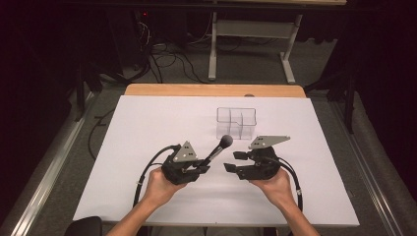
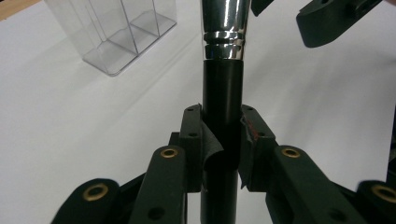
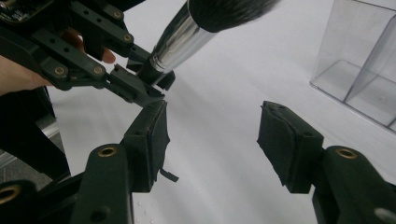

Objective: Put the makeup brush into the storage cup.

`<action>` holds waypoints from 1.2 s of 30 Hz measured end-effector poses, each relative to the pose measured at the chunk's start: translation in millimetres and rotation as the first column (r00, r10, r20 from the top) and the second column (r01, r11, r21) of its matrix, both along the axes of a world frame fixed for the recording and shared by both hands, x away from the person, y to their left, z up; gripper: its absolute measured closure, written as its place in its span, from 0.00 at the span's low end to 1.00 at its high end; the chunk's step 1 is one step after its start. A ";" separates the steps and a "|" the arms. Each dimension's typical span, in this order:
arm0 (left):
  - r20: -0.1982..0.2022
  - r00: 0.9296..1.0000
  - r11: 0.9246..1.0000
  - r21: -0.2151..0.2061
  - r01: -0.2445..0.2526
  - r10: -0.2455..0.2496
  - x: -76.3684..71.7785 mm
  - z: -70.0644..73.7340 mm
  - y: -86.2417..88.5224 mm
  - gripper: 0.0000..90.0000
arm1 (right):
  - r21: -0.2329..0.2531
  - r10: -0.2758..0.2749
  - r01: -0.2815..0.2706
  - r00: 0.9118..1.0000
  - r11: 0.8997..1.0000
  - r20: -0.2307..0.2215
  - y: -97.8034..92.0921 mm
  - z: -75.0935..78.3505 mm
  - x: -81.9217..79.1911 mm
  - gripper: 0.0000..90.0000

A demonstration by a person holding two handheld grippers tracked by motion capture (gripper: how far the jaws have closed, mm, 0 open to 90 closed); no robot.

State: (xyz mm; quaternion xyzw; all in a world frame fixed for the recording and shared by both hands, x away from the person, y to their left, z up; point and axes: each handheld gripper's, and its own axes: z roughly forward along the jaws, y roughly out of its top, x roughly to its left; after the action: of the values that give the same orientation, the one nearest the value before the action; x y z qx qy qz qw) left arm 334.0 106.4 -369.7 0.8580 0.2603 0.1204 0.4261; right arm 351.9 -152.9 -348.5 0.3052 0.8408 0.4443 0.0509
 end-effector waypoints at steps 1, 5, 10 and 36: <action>-0.004 1.000 1.000 -0.005 -0.001 0.001 -0.4 -0.2 -0.8 0.82 | 0.009 0.003 -0.003 1.000 1.000 0.002 0.3 -0.4 0.1 0.50; -0.005 1.000 1.000 -0.009 0.003 -0.004 -1.5 -0.8 -3.6 0.82 | 0.049 0.021 -0.021 1.000 0.999 -0.004 1.7 -0.9 -0.7 0.51; -0.012 1.000 1.000 -0.013 0.013 -0.013 -1.5 -2.3 -6.8 0.82 | 0.068 0.025 -0.025 1.000 0.997 -0.009 3.3 -1.5 -0.5 0.53; -0.038 0.998 0.996 -0.074 0.048 -0.051 -2.7 -10.9 -18.7 0.82 | 0.158 0.048 -0.040 0.998 0.987 -0.045 6.2 -3.3 1.4 0.64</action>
State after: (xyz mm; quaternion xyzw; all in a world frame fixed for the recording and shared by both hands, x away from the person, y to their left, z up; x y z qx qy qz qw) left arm 331.3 87.7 -380.6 0.8502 0.2517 0.0833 0.4548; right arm 353.3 -146.7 -351.8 0.3004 0.8105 0.5028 -0.0035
